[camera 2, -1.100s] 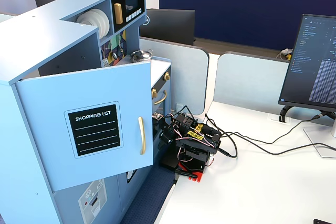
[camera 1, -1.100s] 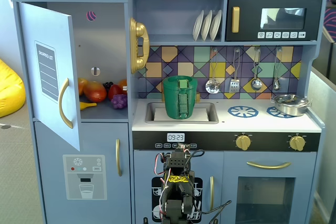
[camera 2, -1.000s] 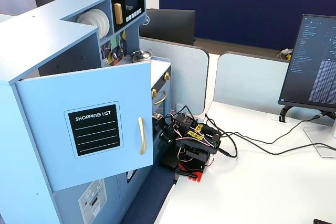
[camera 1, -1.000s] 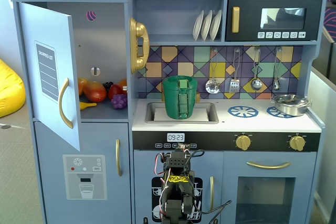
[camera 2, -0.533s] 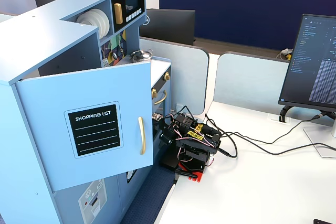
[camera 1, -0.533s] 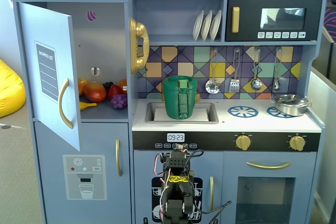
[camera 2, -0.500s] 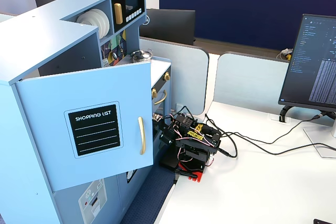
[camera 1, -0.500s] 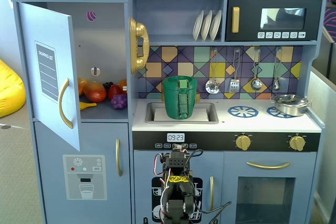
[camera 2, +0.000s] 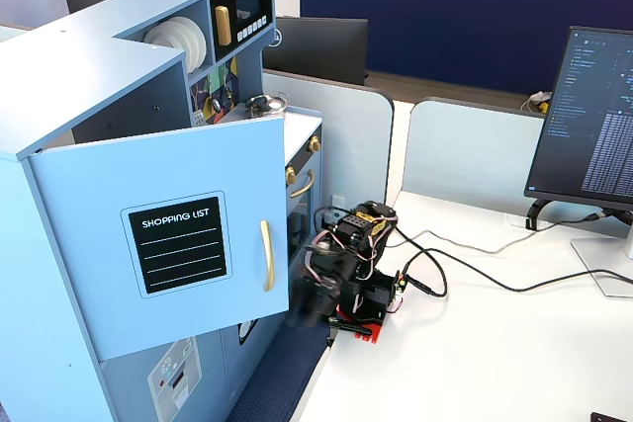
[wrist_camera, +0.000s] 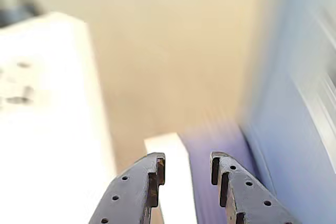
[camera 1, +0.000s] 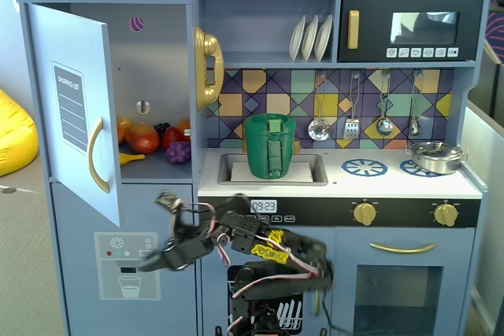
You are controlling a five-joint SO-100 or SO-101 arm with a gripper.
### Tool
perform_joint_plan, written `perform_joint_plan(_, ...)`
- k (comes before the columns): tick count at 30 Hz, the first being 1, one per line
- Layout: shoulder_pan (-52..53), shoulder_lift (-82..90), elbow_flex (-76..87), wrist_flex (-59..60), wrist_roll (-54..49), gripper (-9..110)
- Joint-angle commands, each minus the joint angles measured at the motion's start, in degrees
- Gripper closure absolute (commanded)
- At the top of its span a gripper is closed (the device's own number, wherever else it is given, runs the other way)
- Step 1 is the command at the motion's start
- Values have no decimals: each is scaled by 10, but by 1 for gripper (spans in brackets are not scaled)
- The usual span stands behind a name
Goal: Close the left cabinet door
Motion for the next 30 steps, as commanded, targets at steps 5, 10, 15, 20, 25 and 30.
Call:
perform_joint_plan(5,-185,-207,-149,-318,-118,102)
perform_joint_plan(10,-171,-358,-281,-362,-152,102)
perform_joint_plan(15,-130,-470,-407,-360,-164,102)
perform_joint_plan(20,-74,-505,-442,-352,-183,102)
perform_joint_plan(25,-8,-477,-416,-348,-195,102)
perform_joint_plan(30,54,-431,-385,-336,-202,102)
